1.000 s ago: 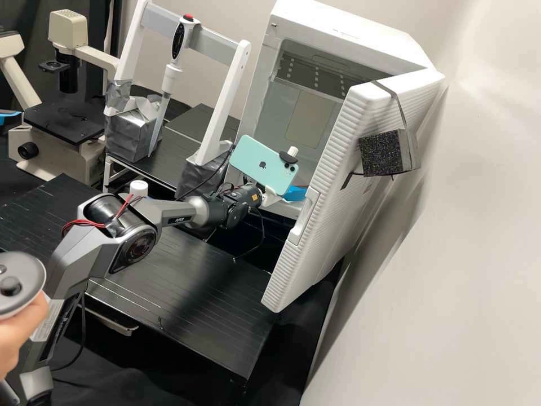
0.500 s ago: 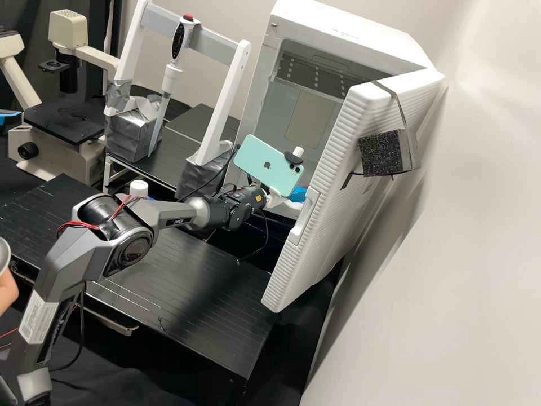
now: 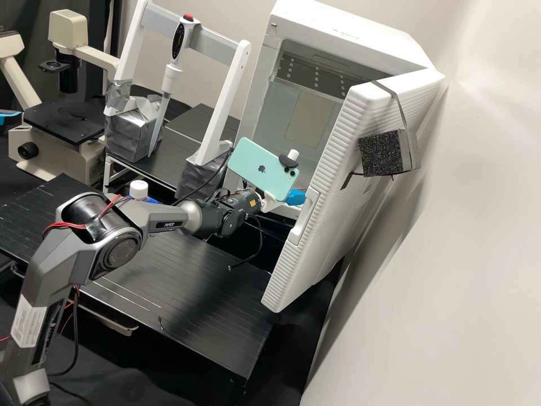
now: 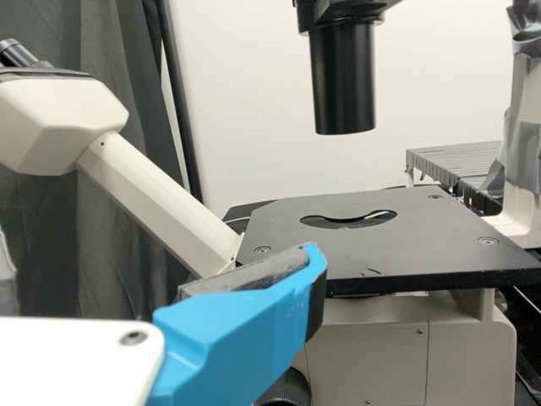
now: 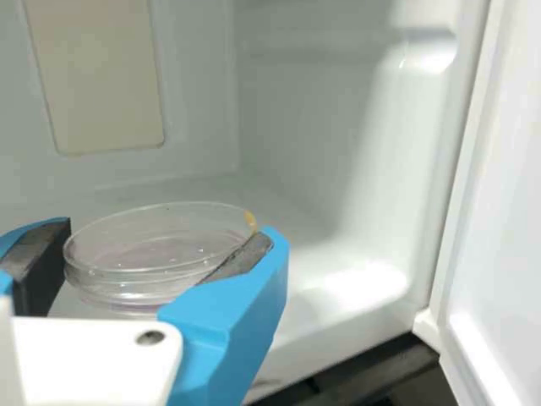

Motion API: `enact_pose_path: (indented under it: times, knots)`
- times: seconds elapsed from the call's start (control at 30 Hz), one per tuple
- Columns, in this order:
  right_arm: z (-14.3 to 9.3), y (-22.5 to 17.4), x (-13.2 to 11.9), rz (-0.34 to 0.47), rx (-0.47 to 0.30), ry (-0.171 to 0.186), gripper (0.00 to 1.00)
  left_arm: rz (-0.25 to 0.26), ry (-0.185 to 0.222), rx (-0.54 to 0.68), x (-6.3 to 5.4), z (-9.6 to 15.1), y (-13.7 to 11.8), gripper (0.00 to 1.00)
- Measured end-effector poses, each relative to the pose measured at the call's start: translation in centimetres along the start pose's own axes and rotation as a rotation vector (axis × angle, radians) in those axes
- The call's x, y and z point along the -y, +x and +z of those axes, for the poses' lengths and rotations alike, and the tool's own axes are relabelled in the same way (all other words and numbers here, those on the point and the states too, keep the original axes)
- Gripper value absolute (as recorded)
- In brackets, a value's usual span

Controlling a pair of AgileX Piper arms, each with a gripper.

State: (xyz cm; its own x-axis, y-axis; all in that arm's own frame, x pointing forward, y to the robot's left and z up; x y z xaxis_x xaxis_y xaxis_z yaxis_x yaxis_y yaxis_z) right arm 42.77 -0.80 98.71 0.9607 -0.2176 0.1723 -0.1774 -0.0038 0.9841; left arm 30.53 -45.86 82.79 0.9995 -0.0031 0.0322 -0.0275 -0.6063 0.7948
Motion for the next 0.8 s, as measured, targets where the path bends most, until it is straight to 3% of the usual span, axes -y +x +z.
enact_pose_path:
  times: [0.3, 0.47, 0.7, 0.8]
  knots:
    - [-0.3, -1.2, 0.1, 0.004, -0.019, -0.007, 0.00, 0.000, 0.000, 0.000, 0.0, 0.0, 0.0, 1.00]
    - [-0.5, -2.1, 0.4, 0.008, -0.038, -0.045, 0.00, 0.000, 0.000, 0.000, 0.0, 0.0, 0.0, 1.00]
    - [-0.1, -3.9, 1.2, 0.004, -0.049, -0.043, 0.00, 0.000, 0.000, 0.000, 0.0, 0.0, 0.0, 1.00]
    - [0.6, -5.0, 1.5, -0.002, -0.064, -0.068, 0.00, 0.000, 0.000, 0.000, 0.0, 0.0, 0.0, 1.00]
